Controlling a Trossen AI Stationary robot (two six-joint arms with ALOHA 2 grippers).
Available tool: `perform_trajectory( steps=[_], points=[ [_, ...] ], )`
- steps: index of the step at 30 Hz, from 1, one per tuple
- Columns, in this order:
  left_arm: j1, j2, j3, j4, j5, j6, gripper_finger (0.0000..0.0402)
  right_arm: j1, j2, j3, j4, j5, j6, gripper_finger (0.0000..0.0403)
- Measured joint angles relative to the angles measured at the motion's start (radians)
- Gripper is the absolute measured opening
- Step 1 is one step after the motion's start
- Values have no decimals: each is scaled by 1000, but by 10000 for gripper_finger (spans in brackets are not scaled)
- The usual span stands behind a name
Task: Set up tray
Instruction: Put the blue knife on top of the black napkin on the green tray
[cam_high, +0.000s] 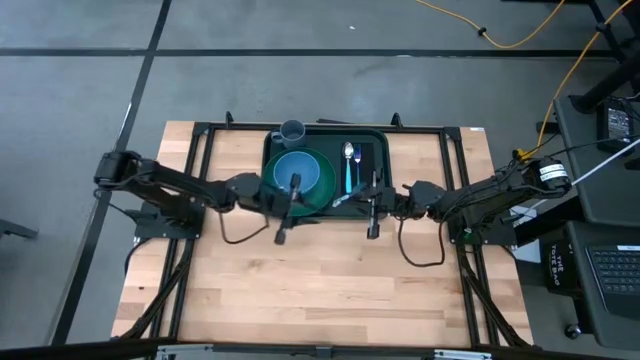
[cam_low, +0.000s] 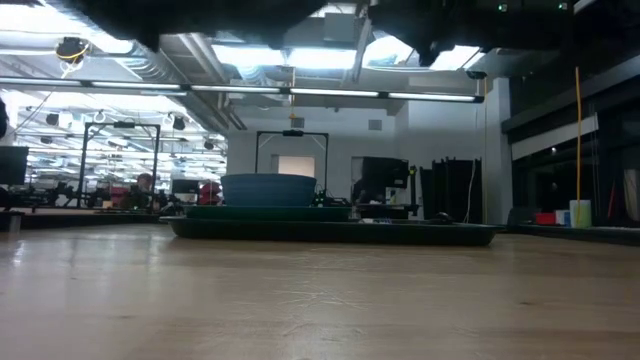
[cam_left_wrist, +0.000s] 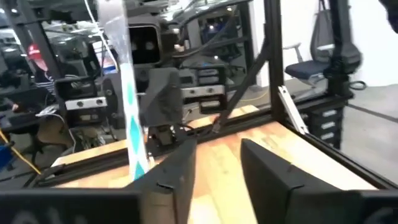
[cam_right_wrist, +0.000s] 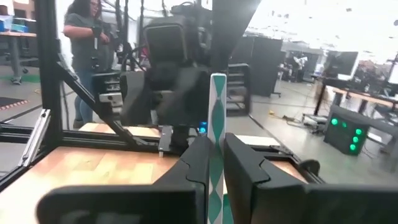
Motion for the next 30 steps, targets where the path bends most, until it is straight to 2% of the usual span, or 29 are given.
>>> perform_trajectory(
  steps=[8, 14, 18, 21, 24, 30],
  points=[
    [-6, -201, -191, 15, -12, -23, 12, 0, 0, 0, -102, 123, 46, 31],
    [-6, -372, -318, 14, -45, -25, 2, 0, 0, 24, -206, 263, 108, 31],
    [-6, -468, -391, 12, -131, -57, 1, -1, 0, 128, -504, 408, 215, 31],
    [-6, -526, -419, 14, -192, -60, 4, -1, 0, 225, -772, 451, 360, 31],
    [-6, -561, -436, 9, -217, -60, 5, 0, 0, 308, -965, 514, 515, 32],
    [-6, -585, -444, -8, -219, -60, 5, -1, 0, 428, -1255, 539, 761, 31]
  ],
)
